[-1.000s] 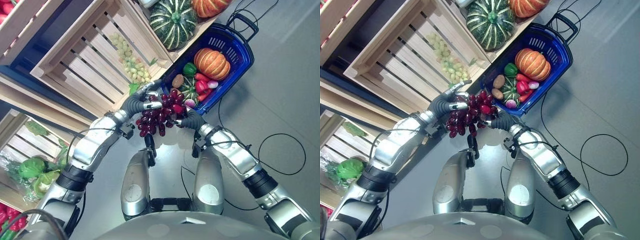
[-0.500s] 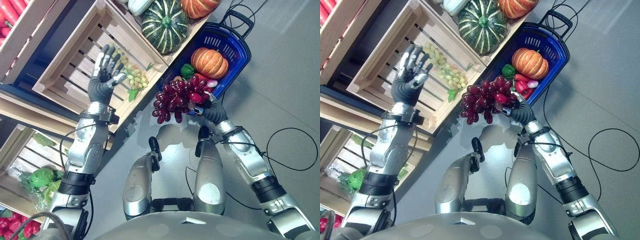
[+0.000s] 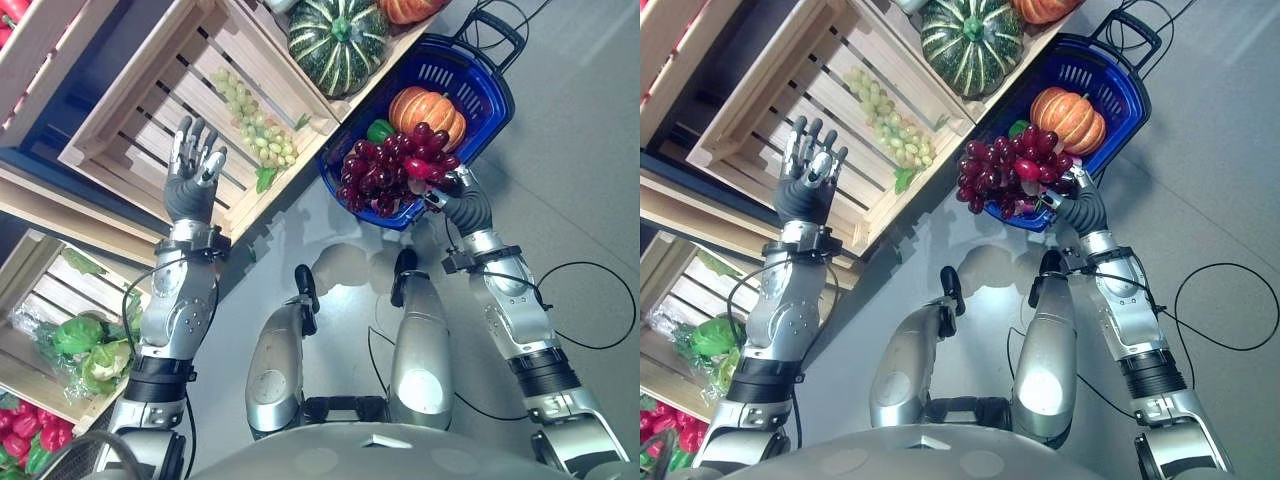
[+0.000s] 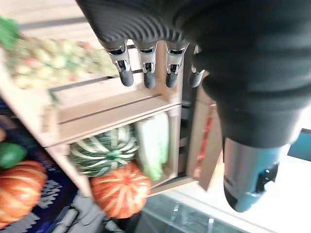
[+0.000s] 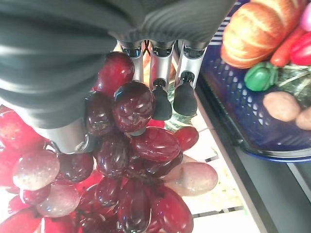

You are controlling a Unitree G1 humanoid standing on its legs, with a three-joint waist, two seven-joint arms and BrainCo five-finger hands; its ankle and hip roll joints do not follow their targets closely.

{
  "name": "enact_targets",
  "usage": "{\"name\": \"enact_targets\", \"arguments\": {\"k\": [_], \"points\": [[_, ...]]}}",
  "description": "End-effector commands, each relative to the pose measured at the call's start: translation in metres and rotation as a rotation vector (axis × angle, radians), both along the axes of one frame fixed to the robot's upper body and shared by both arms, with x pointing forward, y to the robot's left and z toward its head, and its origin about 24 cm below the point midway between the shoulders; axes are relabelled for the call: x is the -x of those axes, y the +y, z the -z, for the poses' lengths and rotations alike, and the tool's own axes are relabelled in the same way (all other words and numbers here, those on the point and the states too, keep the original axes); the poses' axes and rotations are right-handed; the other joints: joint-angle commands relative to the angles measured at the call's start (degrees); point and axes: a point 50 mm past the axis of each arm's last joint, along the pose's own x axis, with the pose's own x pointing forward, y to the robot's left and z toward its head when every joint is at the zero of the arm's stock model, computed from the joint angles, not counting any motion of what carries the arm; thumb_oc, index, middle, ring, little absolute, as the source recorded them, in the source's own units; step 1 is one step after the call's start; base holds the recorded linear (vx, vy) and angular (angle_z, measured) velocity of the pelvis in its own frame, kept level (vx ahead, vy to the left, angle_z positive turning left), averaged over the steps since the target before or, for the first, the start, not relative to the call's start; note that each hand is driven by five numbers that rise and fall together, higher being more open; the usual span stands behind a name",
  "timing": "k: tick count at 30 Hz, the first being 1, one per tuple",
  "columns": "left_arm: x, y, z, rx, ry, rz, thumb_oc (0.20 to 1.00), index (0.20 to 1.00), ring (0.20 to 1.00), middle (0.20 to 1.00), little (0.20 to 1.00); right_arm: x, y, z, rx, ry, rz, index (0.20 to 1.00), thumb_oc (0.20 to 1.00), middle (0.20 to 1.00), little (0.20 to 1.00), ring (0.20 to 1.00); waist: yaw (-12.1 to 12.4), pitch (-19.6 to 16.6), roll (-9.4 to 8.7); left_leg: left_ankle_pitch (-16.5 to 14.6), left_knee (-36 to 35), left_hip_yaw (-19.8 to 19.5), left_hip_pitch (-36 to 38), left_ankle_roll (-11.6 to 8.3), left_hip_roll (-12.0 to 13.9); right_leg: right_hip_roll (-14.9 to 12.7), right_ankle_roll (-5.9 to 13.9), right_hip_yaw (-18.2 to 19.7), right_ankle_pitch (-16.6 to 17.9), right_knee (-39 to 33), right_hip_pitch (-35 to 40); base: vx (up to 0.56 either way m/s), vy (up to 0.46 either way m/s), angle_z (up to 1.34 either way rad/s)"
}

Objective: Pick up fruits and vegetables into the basket

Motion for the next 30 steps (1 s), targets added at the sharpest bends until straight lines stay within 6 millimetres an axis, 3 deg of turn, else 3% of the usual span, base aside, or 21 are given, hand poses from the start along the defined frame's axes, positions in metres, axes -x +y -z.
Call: {"name": "enact_targets", "arguments": {"k": [1, 4, 7, 13, 21, 30], "points": [[0.010, -0.008, -0.014, -0.116, -0.150, 0.201, 1.000, 1.000, 1.000, 1.000, 1.000, -0.007, -0.004, -0.024, -0.131, -0.114, 0.007, 0.200, 0.200, 0.200, 0.200, 0.200, 1.51, -2.75, 2.19, -5.35, 6.46, 0.62, -4.45, 2.81, 0.81, -0.52, 3.83, -0.10, -2.41, 0.11, 1.45, -0.05, -0.102, 0.18], [0.012, -0.017, -0.008, -0.212, -0.161, 0.308, 1.000, 1.000, 1.000, 1.000, 1.000, -0.016, -0.012, -0.025, -0.141, -0.093, 0.031, 0.200, 0.200, 0.200, 0.200, 0.200, 2.45, -2.75, 2.35, -5.25, 7.10, 0.31, -7.36, 3.05, 0.52, -0.51, 3.61, -0.66, -2.65, 1.58, -1.26, -0.05, -0.068, 0.11], [0.010, -0.030, 0.014, -0.176, -0.018, 0.490, 1.000, 1.000, 1.000, 1.000, 1.000, -0.031, -0.021, -0.032, -0.190, -0.072, 0.051, 0.200, 0.200, 0.200, 0.200, 0.200, 3.81, -2.75, 2.63, -5.13, 8.00, 0.05, -11.37, 3.40, 0.07, -0.76, 3.54, -1.48, -2.64, 3.10, -4.96, -0.07, -0.076, 0.13], [0.013, -0.040, 0.042, -0.108, 0.137, 0.610, 1.000, 1.000, 1.000, 1.000, 1.000, -0.050, -0.037, -0.050, -0.238, -0.050, 0.075, 0.200, 0.200, 0.200, 0.200, 0.200, 5.69, -2.75, 3.34, -4.88, 9.26, -0.32, -17.30, 3.87, -0.17, -0.99, 3.61, -2.12, -2.33, 4.59, -10.25, -0.04, -0.045, 0.11], [0.013, -0.038, 0.068, -0.258, 0.266, 0.627, 1.000, 1.000, 1.000, 1.000, 1.000, -0.070, -0.053, -0.070, -0.315, 0.006, 0.101, 0.200, 0.200, 0.200, 0.200, 0.200, 7.32, -2.75, 4.38, -5.13, 11.46, -0.54, -24.35, 4.34, -0.21, -1.25, 3.70, -2.08, -1.86, 6.44, -16.83, -0.01, -0.020, 0.10], [0.014, -0.030, 0.081, -0.371, 0.314, 0.622, 1.000, 1.000, 1.000, 1.000, 1.000, -0.079, -0.081, -0.066, -0.504, 0.110, 0.192, 0.200, 0.200, 0.200, 0.200, 0.200, 8.21, -2.75, 5.86, -6.14, 14.66, -1.20, -31.11, 5.25, -0.37, -1.27, 3.46, -0.62, -1.69, 8.68, -24.09, 0.00, -0.003, 0.08]]}}
